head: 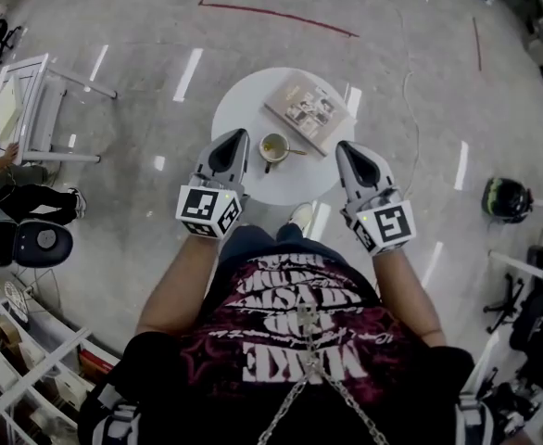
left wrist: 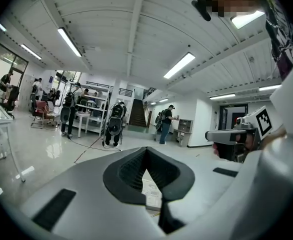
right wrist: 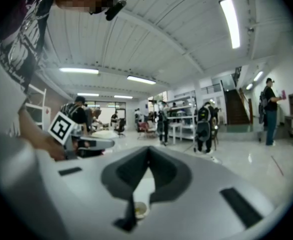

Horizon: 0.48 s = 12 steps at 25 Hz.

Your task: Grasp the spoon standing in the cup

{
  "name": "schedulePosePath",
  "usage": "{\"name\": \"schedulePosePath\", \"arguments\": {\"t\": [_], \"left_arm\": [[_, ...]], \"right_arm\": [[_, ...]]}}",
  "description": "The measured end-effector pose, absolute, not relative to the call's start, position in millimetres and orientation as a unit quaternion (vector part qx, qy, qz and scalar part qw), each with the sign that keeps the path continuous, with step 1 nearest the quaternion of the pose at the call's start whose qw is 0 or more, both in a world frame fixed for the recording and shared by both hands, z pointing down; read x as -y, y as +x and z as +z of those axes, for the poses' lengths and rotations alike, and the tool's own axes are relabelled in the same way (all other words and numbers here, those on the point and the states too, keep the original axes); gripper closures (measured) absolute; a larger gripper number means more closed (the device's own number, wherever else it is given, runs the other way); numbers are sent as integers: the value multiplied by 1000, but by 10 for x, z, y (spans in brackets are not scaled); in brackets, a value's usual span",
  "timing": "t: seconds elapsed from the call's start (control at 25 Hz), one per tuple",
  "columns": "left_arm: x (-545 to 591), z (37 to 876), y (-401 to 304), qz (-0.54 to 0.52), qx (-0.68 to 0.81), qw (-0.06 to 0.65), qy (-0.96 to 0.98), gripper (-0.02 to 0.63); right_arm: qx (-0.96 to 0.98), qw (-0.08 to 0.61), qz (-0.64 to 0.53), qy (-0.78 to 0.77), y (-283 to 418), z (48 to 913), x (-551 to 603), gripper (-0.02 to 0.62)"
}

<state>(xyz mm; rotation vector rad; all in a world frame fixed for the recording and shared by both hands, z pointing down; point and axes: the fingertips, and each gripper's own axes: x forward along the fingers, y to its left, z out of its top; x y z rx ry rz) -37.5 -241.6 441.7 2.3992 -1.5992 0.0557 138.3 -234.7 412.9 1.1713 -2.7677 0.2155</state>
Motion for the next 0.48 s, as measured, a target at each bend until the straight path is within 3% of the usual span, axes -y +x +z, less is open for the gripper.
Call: {"name": "schedulePosePath", "arguments": {"t": [0.48], "left_arm": [[2382,4801,-371,53,562,157,810,581]], "right_arm": [[930,90,94,344,1285,4472,2528,565]]}}
